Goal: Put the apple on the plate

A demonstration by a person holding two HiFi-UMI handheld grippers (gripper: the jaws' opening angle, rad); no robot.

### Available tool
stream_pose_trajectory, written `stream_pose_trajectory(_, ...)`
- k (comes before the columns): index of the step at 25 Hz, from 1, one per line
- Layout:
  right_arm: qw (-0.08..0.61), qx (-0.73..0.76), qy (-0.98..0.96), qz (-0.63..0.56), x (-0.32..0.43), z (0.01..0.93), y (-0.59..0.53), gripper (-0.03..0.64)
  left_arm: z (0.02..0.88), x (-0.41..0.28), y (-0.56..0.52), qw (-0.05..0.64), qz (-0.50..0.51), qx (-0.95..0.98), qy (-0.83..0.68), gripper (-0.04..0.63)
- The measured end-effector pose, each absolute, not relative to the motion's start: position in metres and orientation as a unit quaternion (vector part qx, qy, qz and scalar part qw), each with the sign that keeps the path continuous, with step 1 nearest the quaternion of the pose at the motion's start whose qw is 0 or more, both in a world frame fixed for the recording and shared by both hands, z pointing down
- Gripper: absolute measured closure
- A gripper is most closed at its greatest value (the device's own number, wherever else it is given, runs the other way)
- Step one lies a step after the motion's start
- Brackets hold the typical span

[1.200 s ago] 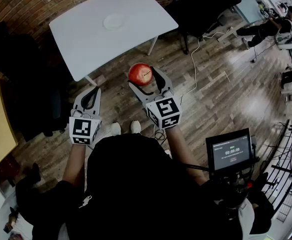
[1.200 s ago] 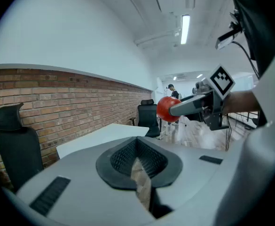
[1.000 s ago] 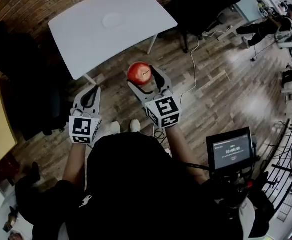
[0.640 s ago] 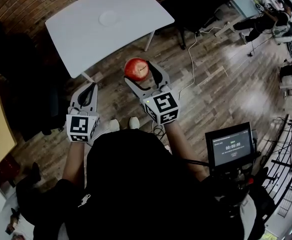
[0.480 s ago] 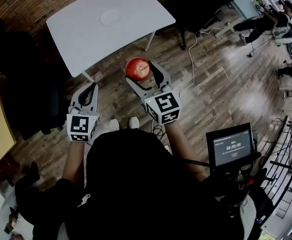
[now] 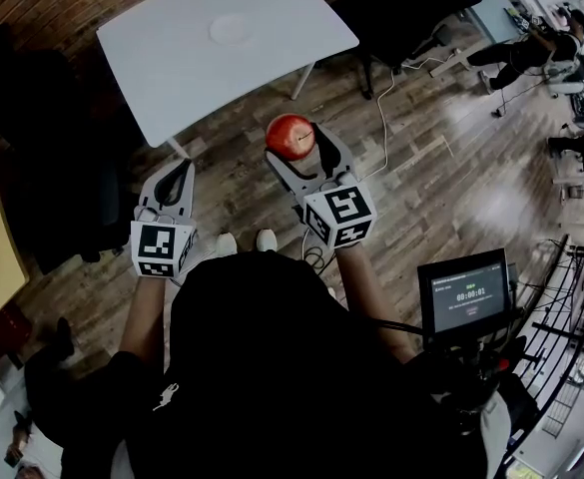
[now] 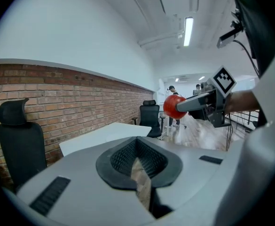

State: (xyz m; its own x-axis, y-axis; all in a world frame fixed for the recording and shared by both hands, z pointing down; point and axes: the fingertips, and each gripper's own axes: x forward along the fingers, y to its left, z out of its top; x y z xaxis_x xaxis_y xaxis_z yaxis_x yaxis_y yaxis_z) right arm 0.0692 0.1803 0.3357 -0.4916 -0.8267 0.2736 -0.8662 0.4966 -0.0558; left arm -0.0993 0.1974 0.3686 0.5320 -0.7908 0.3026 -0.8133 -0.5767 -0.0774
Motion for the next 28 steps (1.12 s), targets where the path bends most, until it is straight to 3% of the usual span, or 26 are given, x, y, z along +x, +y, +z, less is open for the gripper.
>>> stream_pose_trajectory(11,0.114,0.497,-0.855,0.088,0.018,0.354,0.201,0.244,0.4,-0.141,0.218,0.063,0.145,0.889,-0.43,0.589)
stream_pose_trajectory(28,0.122,0.493,-0.855,0.099,0.003,0.345,0.197,0.244,0.389,-0.173,0.214,0.08,0.128,0.88,-0.45,0.589)
